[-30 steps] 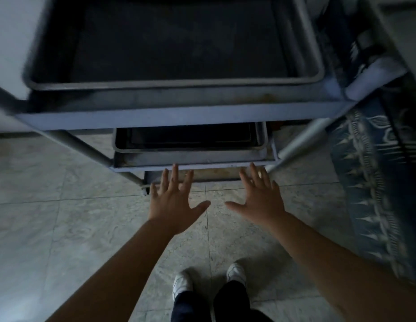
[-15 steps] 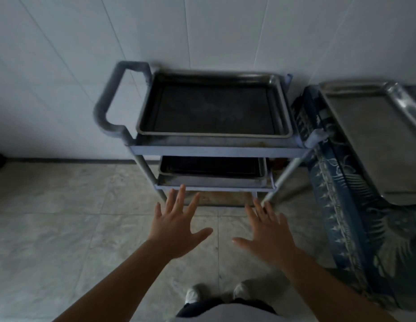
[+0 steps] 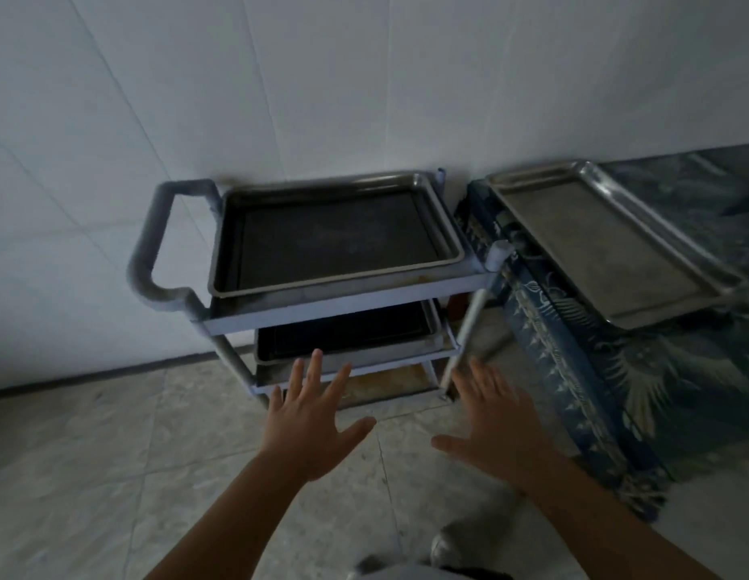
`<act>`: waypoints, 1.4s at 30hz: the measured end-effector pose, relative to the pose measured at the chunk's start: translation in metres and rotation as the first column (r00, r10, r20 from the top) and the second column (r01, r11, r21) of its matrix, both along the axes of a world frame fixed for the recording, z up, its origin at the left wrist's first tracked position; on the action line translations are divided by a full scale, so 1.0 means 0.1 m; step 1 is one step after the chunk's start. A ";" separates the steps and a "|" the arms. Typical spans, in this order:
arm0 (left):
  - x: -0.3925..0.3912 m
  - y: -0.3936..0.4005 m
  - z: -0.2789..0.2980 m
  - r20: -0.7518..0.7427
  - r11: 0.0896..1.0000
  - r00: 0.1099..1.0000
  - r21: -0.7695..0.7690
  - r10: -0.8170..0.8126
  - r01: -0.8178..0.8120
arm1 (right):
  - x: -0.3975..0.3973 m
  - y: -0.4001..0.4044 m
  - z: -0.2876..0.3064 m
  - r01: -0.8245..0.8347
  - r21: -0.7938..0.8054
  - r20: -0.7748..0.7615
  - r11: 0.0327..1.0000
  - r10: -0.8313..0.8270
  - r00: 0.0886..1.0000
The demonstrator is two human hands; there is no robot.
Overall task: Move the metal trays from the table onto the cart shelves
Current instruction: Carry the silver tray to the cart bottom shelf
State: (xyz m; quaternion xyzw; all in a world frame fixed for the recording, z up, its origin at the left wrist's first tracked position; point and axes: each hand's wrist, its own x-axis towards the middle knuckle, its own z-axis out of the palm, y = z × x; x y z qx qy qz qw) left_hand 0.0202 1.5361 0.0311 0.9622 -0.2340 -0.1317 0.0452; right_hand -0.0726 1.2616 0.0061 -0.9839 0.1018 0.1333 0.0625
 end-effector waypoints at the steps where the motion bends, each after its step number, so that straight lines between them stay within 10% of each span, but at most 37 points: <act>1: 0.02 -0.07 0.00 0.002 1.000 1.000 -0.011 -0.027 0.027 | -0.06 -0.05 0.00 0.036 -0.009 0.004 0.999 -0.036 0.999; 31: -2.11 -4.82 -0.05 0.024 0.652 0.652 0.008 -0.758 0.758 | -3.62 -3.28 0.20 0.734 0.006 0.017 0.679 -0.734 0.679; 42: -1.60 -6.01 -0.17 0.001 0.726 0.727 -0.048 -0.687 0.686 | -3.22 -4.49 0.06 0.677 0.058 0.004 0.734 -0.678 0.735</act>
